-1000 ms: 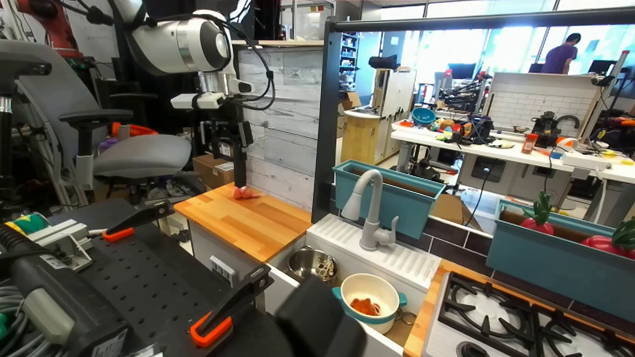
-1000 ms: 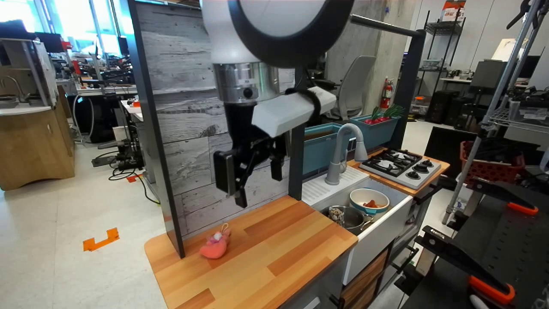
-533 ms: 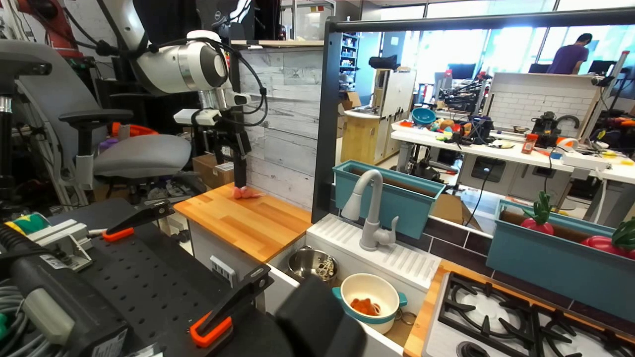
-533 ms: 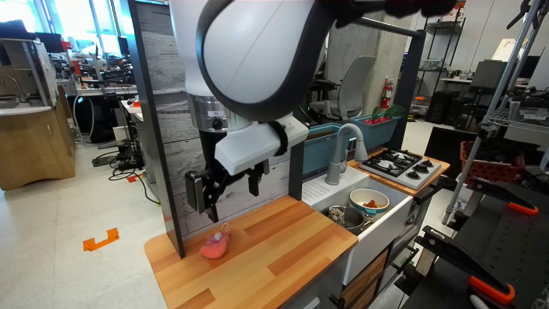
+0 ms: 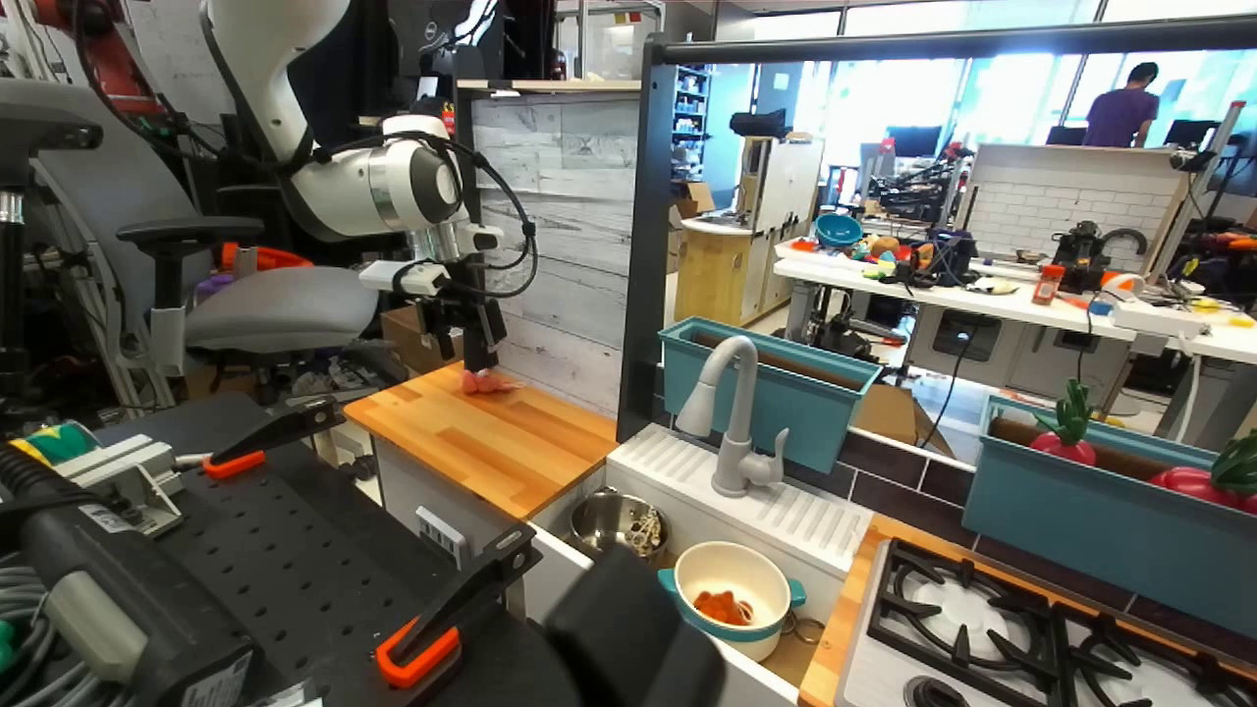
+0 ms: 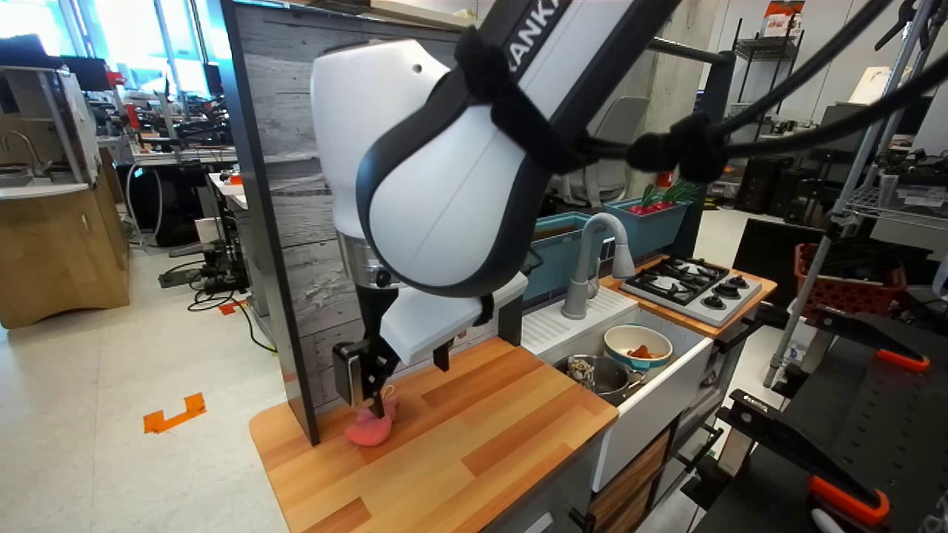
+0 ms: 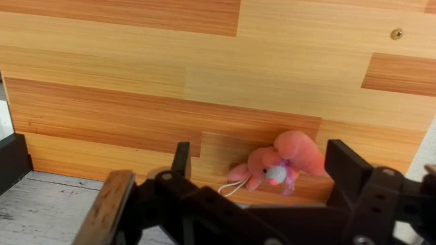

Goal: Shift the bunny toy closer to the sink

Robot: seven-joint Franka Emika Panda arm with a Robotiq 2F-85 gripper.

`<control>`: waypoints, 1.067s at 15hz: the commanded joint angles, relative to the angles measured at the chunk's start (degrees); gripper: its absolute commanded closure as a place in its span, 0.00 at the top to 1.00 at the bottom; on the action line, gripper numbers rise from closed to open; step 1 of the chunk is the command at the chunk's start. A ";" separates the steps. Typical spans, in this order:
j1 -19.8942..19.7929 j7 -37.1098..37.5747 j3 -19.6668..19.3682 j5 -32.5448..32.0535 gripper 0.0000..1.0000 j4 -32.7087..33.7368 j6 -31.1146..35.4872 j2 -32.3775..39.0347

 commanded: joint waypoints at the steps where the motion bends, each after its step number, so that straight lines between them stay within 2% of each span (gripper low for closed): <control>1: 0.57 -0.89 0.15 1.98 1.00 4.92 0.53 3.91; 8: 0.07 -3.47 2.36 4.06 1.00 10.98 -0.42 8.88; 16: -0.26 -7.40 2.52 4.53 1.00 15.75 -0.70 12.66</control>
